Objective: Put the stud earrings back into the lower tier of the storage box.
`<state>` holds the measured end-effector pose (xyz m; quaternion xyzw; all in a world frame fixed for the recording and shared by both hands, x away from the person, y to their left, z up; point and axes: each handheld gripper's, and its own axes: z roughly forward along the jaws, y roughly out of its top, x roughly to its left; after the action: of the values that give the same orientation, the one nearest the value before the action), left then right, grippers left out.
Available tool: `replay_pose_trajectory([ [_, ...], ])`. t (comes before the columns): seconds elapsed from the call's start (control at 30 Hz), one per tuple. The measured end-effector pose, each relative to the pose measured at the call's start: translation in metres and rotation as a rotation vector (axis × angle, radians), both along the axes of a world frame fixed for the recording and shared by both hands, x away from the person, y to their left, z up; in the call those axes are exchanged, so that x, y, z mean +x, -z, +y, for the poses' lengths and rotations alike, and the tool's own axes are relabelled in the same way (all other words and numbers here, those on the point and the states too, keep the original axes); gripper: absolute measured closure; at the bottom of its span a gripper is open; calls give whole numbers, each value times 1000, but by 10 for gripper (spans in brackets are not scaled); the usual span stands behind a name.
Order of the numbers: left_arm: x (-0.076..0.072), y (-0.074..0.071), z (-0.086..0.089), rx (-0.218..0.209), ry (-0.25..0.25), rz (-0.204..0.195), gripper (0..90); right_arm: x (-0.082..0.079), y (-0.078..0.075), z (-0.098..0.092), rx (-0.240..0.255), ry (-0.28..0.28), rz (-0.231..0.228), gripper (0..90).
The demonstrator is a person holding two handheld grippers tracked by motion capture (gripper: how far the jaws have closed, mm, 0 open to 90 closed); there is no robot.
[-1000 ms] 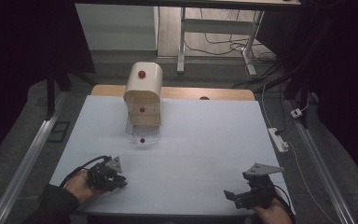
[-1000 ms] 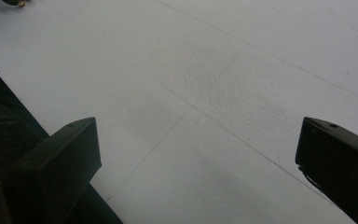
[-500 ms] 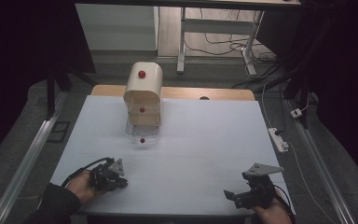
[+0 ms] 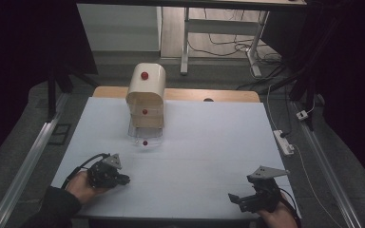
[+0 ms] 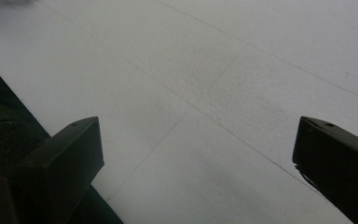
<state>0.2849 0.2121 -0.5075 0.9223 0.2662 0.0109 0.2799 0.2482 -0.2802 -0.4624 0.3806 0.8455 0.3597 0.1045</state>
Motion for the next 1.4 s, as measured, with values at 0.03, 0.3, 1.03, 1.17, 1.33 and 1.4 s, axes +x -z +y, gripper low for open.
replay_pose_trajectory([
  [0.03, 1, -1, 1, -8, -8, -3, 831, 0, 0, 0, 2, 1, 2, 17],
  [0.3, 10, -11, 6, -63, -70, -39, 830, 0, 0, 0, 4, 2, 0, 17],
  [1.03, 45, -38, 3, -166, -209, -153, 829, 0, 0, -1, 7, 4, 0, 17],
  [1.17, 52, -41, 1, -183, -231, -171, 830, 0, 0, -1, 7, 2, 0, 17],
  [1.33, 62, -43, -4, -189, -251, -188, 830, 0, 0, -1, 6, 4, 0, 17],
  [1.4, 65, -44, -5, -189, -265, -198, 830, 0, 0, -1, 6, 4, 1, 17],
])
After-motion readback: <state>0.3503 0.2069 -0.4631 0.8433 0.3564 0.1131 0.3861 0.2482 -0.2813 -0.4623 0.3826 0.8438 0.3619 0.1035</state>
